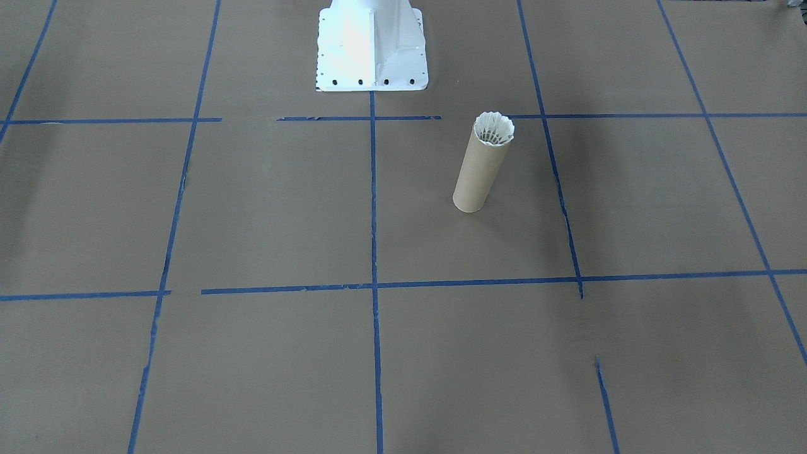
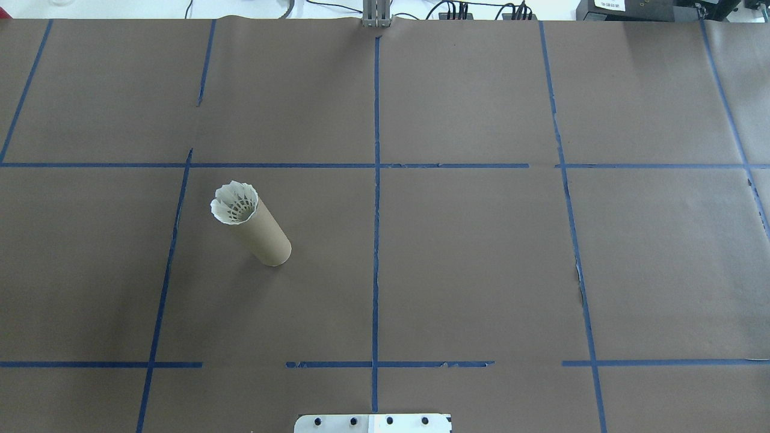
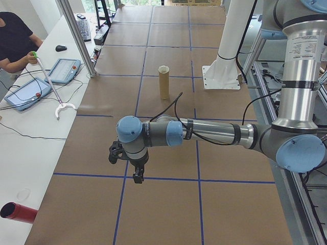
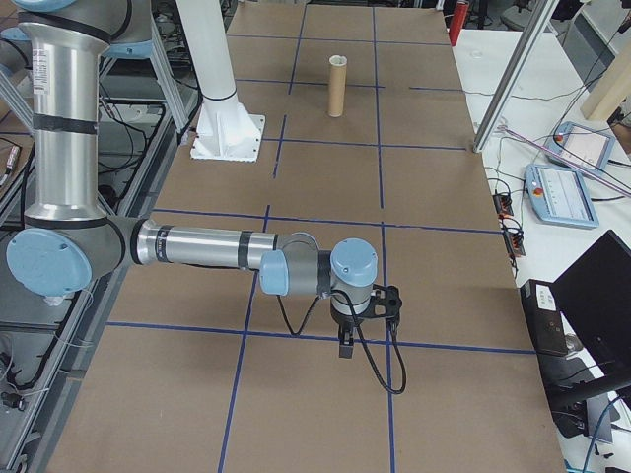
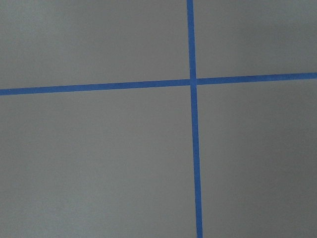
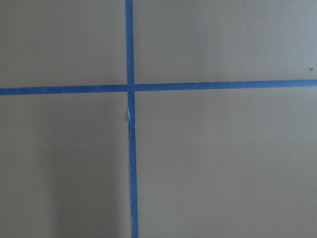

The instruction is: Collect badminton balls into bucket

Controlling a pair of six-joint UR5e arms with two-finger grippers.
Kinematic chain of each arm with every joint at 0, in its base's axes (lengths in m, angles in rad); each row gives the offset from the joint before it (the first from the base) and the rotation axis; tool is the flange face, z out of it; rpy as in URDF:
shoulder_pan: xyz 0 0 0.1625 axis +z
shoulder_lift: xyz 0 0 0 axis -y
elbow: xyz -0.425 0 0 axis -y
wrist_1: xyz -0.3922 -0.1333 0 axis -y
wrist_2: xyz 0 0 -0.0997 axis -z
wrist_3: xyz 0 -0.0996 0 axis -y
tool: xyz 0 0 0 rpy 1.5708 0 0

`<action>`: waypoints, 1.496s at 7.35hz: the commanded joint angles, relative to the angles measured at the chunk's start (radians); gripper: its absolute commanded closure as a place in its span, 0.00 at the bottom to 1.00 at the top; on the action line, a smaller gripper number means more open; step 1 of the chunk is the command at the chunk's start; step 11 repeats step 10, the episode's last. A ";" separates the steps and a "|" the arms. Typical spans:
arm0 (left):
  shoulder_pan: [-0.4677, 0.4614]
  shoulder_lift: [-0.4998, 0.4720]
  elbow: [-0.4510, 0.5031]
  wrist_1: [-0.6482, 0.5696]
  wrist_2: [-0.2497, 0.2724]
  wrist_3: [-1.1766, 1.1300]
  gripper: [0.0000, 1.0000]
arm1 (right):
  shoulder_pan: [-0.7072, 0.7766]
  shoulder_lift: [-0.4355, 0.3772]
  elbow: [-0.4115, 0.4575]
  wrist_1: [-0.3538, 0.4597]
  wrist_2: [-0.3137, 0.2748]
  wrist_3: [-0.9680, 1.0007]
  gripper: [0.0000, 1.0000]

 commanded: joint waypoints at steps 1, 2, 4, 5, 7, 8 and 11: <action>-0.002 -0.002 -0.001 0.000 0.000 0.001 0.00 | 0.000 0.000 0.000 0.000 0.000 0.000 0.00; -0.003 -0.002 -0.001 0.000 0.002 0.001 0.00 | 0.000 0.000 0.000 0.000 0.000 0.000 0.00; -0.006 -0.003 -0.001 0.000 0.014 0.001 0.00 | 0.000 0.000 0.000 0.000 0.000 0.000 0.00; -0.006 -0.003 0.001 0.000 0.014 0.001 0.00 | 0.000 0.000 0.000 0.000 0.000 0.000 0.00; -0.008 -0.003 -0.001 0.000 0.016 0.001 0.00 | 0.000 0.000 0.000 0.000 0.000 0.000 0.00; -0.008 -0.006 -0.001 0.000 0.017 0.001 0.00 | 0.000 0.000 0.000 0.000 0.000 0.000 0.00; -0.011 -0.011 -0.001 0.000 0.017 0.001 0.00 | 0.000 0.000 0.000 0.000 0.000 0.000 0.00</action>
